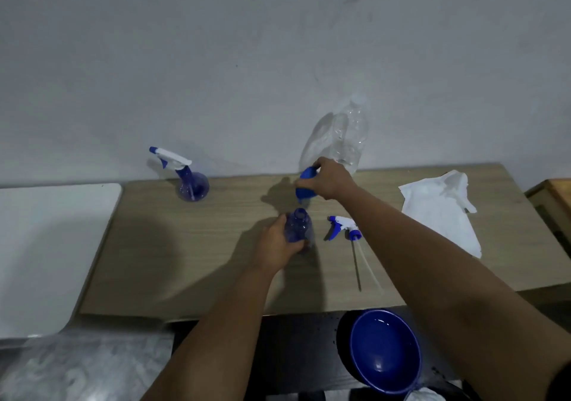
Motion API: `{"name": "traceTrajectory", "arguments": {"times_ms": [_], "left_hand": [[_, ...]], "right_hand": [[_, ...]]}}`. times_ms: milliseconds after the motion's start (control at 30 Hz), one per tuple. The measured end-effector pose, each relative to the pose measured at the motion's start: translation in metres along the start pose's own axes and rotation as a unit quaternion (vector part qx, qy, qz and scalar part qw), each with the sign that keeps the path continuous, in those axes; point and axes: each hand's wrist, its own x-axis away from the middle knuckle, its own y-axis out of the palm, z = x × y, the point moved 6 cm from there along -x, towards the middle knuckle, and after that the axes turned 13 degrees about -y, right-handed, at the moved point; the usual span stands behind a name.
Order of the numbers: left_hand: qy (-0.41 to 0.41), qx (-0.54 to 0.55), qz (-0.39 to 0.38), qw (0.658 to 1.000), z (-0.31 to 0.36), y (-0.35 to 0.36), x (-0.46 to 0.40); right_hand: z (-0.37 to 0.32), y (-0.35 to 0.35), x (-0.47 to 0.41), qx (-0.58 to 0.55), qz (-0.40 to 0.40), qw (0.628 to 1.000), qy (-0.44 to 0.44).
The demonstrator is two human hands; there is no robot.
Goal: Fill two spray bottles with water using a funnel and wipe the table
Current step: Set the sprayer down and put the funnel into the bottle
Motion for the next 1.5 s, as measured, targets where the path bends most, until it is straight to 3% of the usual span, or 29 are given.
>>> {"name": "traceTrajectory", "arguments": {"times_ms": [133, 333, 633, 767, 1033, 1133, 1233, 1333, 1400, 1500], "left_hand": [[-0.015, 0.021, 0.009, 1.0, 0.003, 0.011, 0.014], [-0.033, 0.035, 0.008, 0.999, 0.006, 0.022, 0.021], [-0.03, 0.042, 0.024, 0.998, 0.004, 0.024, 0.021], [-0.039, 0.03, 0.019, 0.999, 0.008, 0.022, 0.022], [-0.015, 0.117, -0.016, 0.993, 0.015, 0.019, 0.022], [-0.006, 0.05, -0.025, 0.998, 0.016, 0.01, 0.037], [-0.026, -0.038, -0.019, 0.999, 0.002, -0.01, 0.045], [-0.081, -0.102, 0.073, 0.989, -0.011, -0.057, 0.032], [-0.083, -0.062, 0.099, 0.99, 0.003, -0.079, 0.009], [-0.028, -0.003, 0.126, 0.992, 0.078, -0.099, -0.003]], "right_hand": [[-0.018, -0.028, 0.046, -0.227, 0.073, 0.971, -0.02], [-0.03, -0.024, 0.102, -0.419, 0.049, 0.905, -0.053], [-0.01, -0.007, 0.13, -0.3, 0.044, 0.946, -0.113], [-0.008, -0.004, 0.133, -0.286, 0.052, 0.948, -0.129], [-0.008, 0.006, 0.123, -0.268, 0.059, 0.951, -0.142], [-0.012, -0.001, 0.128, -0.289, 0.055, 0.948, -0.124], [-0.011, -0.023, 0.127, -0.31, 0.109, 0.94, -0.095], [-0.012, -0.063, 0.119, -0.278, 0.213, 0.934, -0.075], [-0.016, -0.093, 0.109, -0.239, 0.265, 0.931, -0.076], [-0.024, -0.133, 0.085, -0.17, 0.293, 0.938, -0.075]]}}
